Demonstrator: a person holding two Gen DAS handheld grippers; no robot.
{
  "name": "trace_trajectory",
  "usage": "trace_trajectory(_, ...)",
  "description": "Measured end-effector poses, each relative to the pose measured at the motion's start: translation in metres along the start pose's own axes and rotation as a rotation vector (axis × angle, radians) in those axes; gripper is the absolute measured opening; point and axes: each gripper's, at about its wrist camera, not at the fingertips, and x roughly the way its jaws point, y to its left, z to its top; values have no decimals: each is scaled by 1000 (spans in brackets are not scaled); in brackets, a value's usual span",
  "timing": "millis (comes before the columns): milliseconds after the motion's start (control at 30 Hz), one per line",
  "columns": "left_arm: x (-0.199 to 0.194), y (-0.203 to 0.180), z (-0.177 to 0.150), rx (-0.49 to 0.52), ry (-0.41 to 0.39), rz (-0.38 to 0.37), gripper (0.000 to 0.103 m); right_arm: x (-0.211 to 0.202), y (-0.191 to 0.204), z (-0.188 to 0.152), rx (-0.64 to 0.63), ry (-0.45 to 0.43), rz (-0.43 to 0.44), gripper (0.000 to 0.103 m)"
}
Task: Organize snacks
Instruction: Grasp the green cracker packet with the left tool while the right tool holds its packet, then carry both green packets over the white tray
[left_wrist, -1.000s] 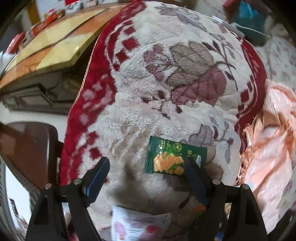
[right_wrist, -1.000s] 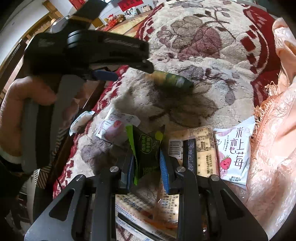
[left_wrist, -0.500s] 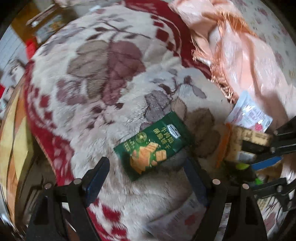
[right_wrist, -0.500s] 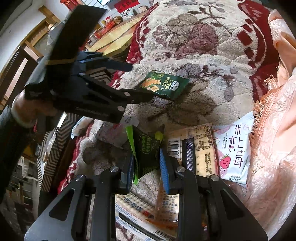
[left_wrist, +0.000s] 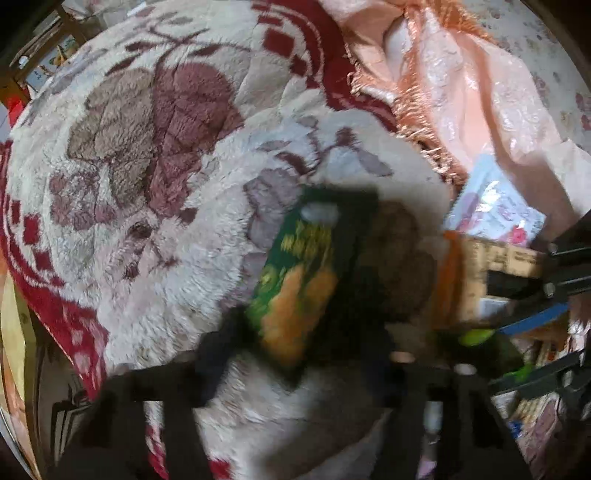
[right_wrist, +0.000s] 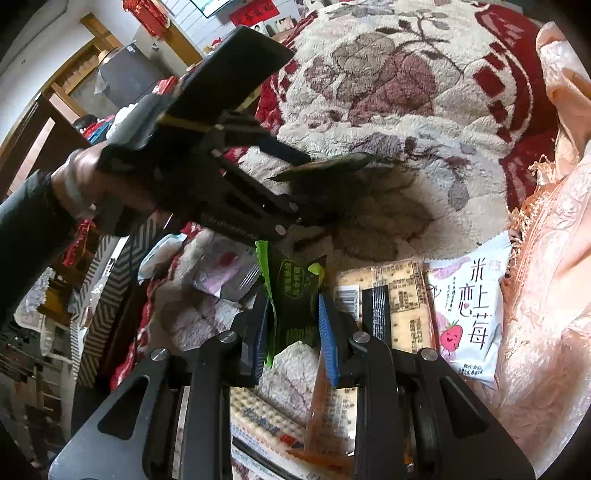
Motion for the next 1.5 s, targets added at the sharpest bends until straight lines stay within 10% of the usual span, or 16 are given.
trace_trajectory(100,-6,-3,-4,-71,-12,16,15,0,5,0,-14,-8,-9,23)
trace_trajectory(267,-17,-6,-4,-126,-32,46,16,-1,5,-1,0,-3,-16,23)
trace_trajectory(333,-23,-10,2,-129,-47,28,24,-3,3,-2,8,-4,-11,23)
trace_trajectory(400,-28,-13,6,-133,-54,47,66,-3,-1,-1,21,1,-2,23)
trace_trajectory(467,-31,-14,10,-129,-70,41,79,-3,-3,-1,32,5,2,23)
trace_trajectory(833,13,-37,34,-82,36,54,80,-9,-3,-8,56,5,-1,23)
trace_trajectory(1000,6,-20,30,-190,-22,19,45,-9,-4,-8,59,-6,5,23)
trace_trajectory(1500,-119,4,-80,-538,-192,240,45,-34,27,0,-25,-93,19,23)
